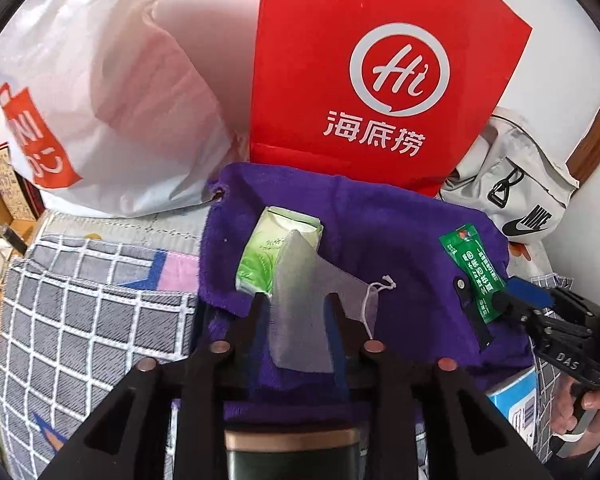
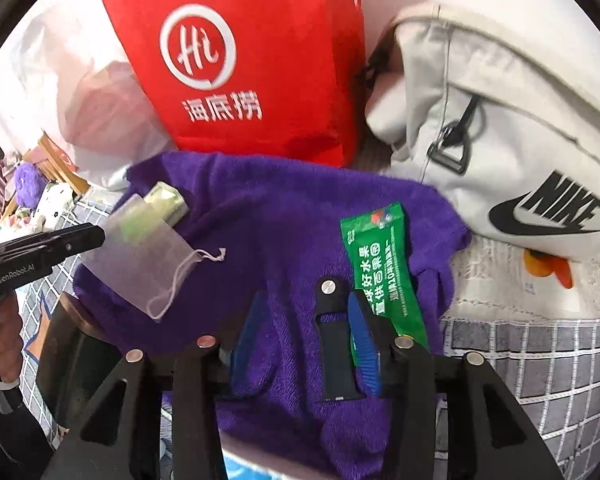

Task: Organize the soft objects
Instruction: 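Open the left tool to drop the clear bag onto the towel, then grasp the white wipe with the right tool while the left tool grasps the tomato-print snack packet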

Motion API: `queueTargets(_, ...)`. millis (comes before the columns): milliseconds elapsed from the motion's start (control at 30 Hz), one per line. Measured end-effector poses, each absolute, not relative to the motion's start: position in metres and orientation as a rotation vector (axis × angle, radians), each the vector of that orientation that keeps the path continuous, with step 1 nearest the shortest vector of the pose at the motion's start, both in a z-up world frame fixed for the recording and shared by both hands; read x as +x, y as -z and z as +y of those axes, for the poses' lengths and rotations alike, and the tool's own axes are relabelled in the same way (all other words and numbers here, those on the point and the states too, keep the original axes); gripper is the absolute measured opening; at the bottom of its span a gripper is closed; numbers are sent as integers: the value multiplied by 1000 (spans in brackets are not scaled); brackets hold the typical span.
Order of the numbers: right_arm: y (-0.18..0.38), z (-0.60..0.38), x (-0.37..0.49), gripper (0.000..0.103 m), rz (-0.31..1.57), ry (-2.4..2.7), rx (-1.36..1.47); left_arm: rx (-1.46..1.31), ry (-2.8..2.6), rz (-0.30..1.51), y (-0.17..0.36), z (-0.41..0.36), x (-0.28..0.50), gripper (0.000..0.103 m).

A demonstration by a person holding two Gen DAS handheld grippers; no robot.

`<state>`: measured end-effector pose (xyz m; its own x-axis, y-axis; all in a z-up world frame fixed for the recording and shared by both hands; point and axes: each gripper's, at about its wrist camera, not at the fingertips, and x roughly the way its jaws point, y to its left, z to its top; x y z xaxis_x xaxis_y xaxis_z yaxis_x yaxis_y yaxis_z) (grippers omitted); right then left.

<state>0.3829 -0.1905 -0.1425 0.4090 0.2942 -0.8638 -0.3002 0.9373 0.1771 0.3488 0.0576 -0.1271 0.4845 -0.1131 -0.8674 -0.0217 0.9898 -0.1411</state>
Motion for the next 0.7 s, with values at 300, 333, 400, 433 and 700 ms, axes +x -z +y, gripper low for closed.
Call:
queueTargets(300, 83, -190, 327, 70, 964, -343, -22, -124, 16, 967, 76, 57, 303, 55)
queueTargets(333, 77, -191, 320, 71, 952, -336, -18, -114, 7, 956, 70, 55, 296, 55)
queueTargets(400, 64, -194, 302, 73, 930, -330, -8, -90, -4, 927, 58, 50, 280, 55)
queueTargets(433, 60, -195, 295, 73, 922, -327, -2, -86, -4, 916, 53, 48, 272, 55)
queueTargets(700, 30, -213, 218, 78, 860, -306, 40, -128, 33, 879, 32, 47, 209, 55)
